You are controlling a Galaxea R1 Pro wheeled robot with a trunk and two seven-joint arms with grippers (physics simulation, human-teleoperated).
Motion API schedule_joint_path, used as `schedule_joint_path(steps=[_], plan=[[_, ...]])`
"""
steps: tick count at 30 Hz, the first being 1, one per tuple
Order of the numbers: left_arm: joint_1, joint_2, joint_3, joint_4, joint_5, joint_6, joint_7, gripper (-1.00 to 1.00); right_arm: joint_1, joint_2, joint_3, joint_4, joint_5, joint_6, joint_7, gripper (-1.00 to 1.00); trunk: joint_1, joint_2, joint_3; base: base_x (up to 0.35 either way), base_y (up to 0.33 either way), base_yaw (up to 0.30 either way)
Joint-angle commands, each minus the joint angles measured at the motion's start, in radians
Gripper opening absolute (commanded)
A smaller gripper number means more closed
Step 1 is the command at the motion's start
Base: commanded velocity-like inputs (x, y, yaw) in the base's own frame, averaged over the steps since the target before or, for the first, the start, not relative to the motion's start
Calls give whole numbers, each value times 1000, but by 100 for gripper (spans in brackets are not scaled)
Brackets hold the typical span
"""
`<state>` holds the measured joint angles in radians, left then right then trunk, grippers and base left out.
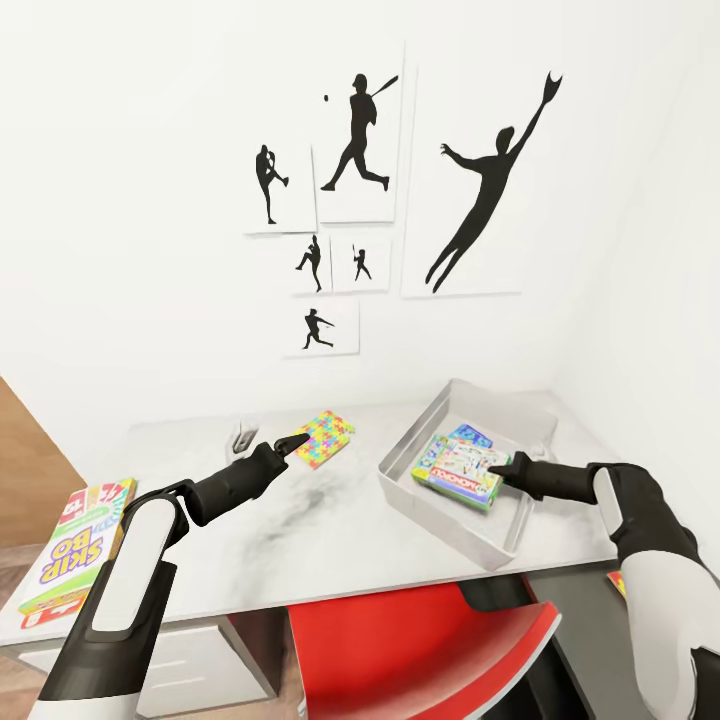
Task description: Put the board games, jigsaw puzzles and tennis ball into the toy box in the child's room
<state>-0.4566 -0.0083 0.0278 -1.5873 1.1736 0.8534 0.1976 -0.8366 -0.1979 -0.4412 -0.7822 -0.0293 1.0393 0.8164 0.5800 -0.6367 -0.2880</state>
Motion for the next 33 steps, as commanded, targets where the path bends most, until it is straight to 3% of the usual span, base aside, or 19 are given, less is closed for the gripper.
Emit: schedule_joint_path(steps=[1,16,33], plan=[[-1,-1,2,-1,11,5,9,100,-1,0,-2,0,-4,8,0,-100,0,-1,-2,0,0,0],[-2,-4,1,-1,11,5,9,100,-1,-7,-1,-4,-89,8,0,-100,0,-1,-2,0,0,0],[-2,-3,1,-1,11,5,9,100,2,1,5,-1,-107,8,-1,-100,0,-1,-2,0,0,0]])
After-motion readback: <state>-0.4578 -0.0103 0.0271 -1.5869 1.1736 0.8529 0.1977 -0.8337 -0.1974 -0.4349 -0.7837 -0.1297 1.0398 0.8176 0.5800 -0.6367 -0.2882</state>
